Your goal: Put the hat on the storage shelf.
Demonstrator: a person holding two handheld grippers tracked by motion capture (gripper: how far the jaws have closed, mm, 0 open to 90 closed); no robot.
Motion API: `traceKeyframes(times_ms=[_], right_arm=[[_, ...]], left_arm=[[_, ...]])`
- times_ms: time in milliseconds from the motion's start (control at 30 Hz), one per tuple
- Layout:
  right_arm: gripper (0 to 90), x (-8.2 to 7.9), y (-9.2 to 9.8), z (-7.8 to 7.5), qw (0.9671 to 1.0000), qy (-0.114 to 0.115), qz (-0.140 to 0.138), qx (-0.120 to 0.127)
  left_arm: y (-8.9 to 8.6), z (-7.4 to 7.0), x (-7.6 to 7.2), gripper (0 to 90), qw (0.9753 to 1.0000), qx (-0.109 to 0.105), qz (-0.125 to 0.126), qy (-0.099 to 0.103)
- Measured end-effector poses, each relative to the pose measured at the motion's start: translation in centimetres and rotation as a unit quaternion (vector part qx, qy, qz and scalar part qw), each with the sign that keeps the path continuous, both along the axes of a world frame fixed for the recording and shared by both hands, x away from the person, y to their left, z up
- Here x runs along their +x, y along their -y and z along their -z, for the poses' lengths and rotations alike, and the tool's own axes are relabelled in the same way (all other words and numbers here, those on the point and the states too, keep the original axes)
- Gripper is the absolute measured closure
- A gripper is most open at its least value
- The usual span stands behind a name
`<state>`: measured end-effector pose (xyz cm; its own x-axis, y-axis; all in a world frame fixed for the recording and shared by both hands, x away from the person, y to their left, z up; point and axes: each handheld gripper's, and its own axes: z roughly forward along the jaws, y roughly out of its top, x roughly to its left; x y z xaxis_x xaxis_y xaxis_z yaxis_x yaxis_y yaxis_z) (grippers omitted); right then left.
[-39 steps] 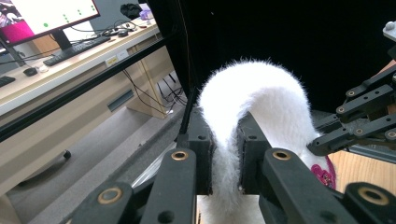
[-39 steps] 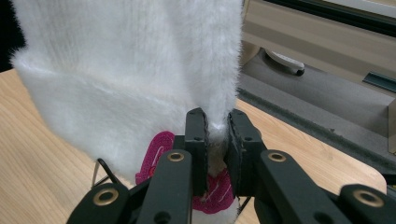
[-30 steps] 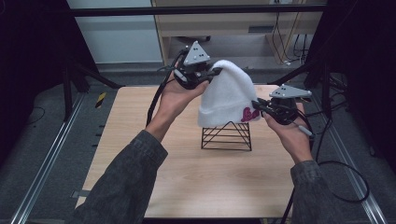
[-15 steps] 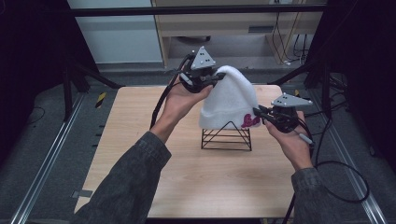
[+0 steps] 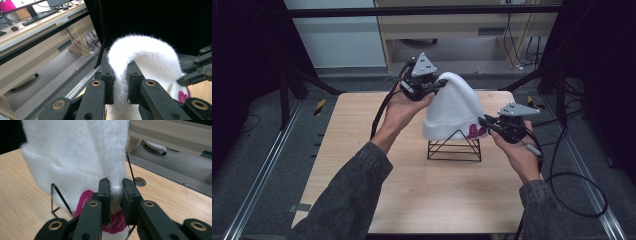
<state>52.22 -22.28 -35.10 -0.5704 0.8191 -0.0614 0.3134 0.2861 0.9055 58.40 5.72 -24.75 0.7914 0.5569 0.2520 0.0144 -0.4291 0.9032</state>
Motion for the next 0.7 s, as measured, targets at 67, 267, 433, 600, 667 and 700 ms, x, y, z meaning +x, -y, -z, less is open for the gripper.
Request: traceKeyframes(times_ms=[67, 267, 433, 600, 667, 700], right_arm=[[78.9, -0.1, -0.2, 0.1, 1.0000, 0.000, -0.002, -0.002], [79.0, -0.6, -0.3, 1.1, 1.0000, -0.002, -0.004, -0.003], [79.0, -0.8, 0.0, 1.6, 1.0000, -0.006, -0.001, -0.003], [79.1, -0.9, 0.2, 2.3, 0.9999, -0.015, 0.001, -0.007], [79.1, -1.0, 0.3, 2.4, 0.9999, -0.015, 0.001, -0.007], [79.1, -1.0, 0.3, 2.5, 0.9998, -0.016, 0.001, -0.008]], left_arm=[[0.0, 0.1, -0.1, 79.4, 1.0000, 0.000, 0.002, 0.000], [0.3, 0.6, -0.5, 79.4, 0.9999, 0.010, 0.011, 0.000], [0.6, 0.9, -0.6, 79.3, 0.9997, 0.016, 0.016, -0.002], [0.9, 1.6, -0.7, 79.2, 0.9994, 0.025, 0.024, -0.009], [0.9, 1.6, -0.7, 79.2, 0.9993, 0.025, 0.024, -0.010], [1.0, 1.7, -0.7, 79.1, 0.9992, 0.027, 0.026, -0.012]])
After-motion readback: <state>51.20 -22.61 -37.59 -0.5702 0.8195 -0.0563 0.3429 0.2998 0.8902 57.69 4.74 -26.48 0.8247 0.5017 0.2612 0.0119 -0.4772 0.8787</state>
